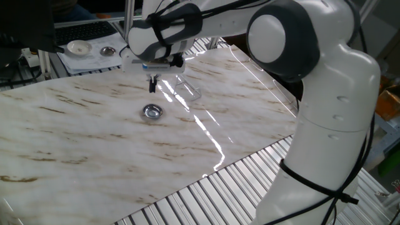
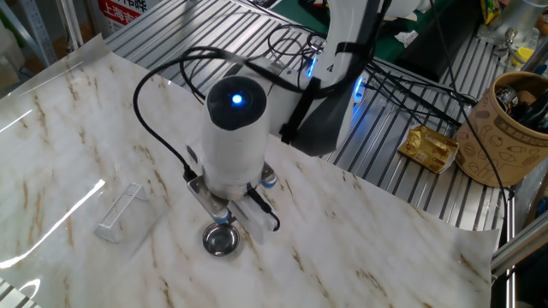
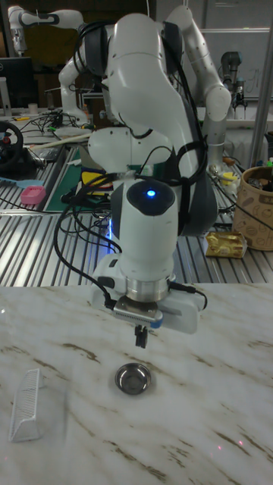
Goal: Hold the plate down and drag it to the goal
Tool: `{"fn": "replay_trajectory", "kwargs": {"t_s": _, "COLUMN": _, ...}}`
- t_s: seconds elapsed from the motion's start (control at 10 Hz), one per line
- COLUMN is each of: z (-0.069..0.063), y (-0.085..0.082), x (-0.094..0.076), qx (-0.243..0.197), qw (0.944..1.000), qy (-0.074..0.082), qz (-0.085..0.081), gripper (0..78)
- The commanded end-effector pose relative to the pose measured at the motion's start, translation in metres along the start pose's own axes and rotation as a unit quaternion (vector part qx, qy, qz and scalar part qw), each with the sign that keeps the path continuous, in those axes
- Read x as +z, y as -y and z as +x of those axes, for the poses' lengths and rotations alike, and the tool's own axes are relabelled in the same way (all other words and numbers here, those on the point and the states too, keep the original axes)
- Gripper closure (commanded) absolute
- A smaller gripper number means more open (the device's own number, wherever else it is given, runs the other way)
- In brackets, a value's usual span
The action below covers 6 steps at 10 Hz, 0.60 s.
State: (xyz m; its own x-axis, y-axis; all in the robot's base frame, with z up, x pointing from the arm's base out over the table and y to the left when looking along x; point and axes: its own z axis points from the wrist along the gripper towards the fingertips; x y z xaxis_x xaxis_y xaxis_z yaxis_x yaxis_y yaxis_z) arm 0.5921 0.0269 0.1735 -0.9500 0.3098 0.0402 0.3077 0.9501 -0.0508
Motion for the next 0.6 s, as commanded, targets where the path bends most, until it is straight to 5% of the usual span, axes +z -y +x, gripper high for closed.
{"fn": "replay_trajectory", "kwargs": {"t_s": 0.1, "z": 0.002, "y": 0.008, "x": 0.016, "qx": -0.013, "qw": 0.9999, "qy": 0.005, "qz": -0.001, "gripper": 77.6}}
{"fn": "replay_trajectory", "kwargs": {"t_s": 0.6, "z": 0.001, "y": 0.012, "x": 0.051, "qx": -0.027, "qw": 0.9995, "qy": 0.014, "qz": -0.005, "gripper": 77.6}}
